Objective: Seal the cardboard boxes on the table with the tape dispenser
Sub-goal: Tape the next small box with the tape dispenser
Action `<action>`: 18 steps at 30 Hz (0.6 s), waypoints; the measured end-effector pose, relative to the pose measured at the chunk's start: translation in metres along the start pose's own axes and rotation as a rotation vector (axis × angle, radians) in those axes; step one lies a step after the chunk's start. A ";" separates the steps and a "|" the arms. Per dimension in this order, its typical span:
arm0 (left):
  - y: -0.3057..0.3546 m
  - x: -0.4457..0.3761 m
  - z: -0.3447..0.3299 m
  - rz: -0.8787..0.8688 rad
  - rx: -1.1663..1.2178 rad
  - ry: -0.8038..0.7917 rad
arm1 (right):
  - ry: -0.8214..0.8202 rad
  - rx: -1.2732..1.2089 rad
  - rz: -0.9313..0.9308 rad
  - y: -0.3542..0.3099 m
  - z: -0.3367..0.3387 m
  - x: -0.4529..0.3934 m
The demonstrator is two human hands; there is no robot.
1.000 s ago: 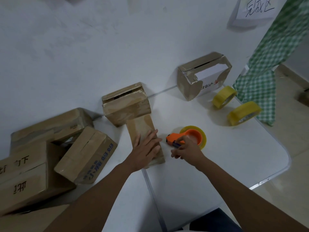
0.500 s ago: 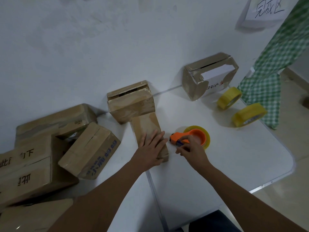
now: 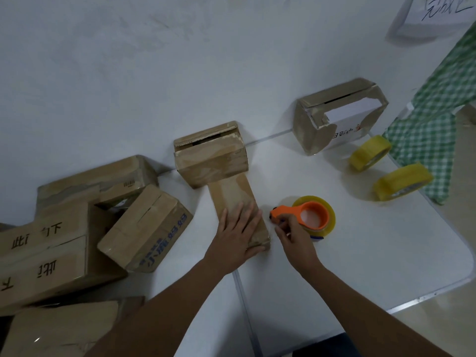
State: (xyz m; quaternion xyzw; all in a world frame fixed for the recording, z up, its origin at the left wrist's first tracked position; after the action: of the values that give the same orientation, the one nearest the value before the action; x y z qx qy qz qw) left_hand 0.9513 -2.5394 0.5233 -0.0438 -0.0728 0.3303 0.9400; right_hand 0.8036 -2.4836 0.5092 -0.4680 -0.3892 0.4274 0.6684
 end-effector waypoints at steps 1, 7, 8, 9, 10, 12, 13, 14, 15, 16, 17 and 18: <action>0.000 -0.001 -0.001 0.001 -0.004 -0.007 | 0.001 0.001 0.017 0.000 0.000 -0.001; 0.001 -0.001 -0.004 0.004 -0.025 -0.016 | -0.046 0.057 0.030 0.005 -0.009 -0.004; 0.001 -0.002 -0.005 0.003 -0.032 -0.017 | -0.056 0.069 0.037 0.005 -0.012 -0.005; 0.002 -0.002 -0.005 0.004 -0.035 -0.018 | -0.066 0.081 0.041 0.005 -0.016 -0.006; 0.002 -0.002 -0.005 0.007 -0.036 -0.016 | -0.077 0.090 0.043 0.005 -0.019 -0.007; 0.002 -0.002 -0.005 0.007 -0.040 -0.016 | -0.097 0.103 0.040 0.009 -0.026 -0.008; 0.003 -0.002 -0.004 0.005 -0.045 -0.018 | -0.105 0.101 0.032 0.011 -0.029 -0.008; 0.003 -0.002 -0.004 0.004 -0.051 -0.017 | -0.108 0.087 0.018 0.014 -0.031 -0.007; 0.003 -0.002 -0.004 0.006 -0.055 -0.016 | -0.104 0.062 -0.004 0.016 -0.032 -0.008; 0.003 -0.002 -0.004 0.010 -0.057 -0.019 | -0.101 0.037 -0.033 0.019 -0.034 -0.008; 0.003 -0.002 -0.004 0.014 -0.058 -0.024 | -0.100 0.024 -0.061 0.022 -0.035 -0.009; 0.002 -0.002 -0.004 0.018 -0.059 -0.029 | -0.104 0.021 -0.081 0.024 -0.036 -0.011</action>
State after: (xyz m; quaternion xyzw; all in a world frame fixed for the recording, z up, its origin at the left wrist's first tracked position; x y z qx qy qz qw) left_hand 0.9492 -2.5388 0.5186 -0.0675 -0.0959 0.3372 0.9341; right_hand 0.8282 -2.5002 0.4759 -0.4218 -0.4377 0.4278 0.6689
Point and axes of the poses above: each hand's wrist, its own x-axis away from the middle knuckle, its own z-axis out of the back of the hand, y = z × x, the point moved 8 cm from there along -x, towards the middle knuckle, and after that the axes turned 9 degrees about -x, right-handed, at the moved point
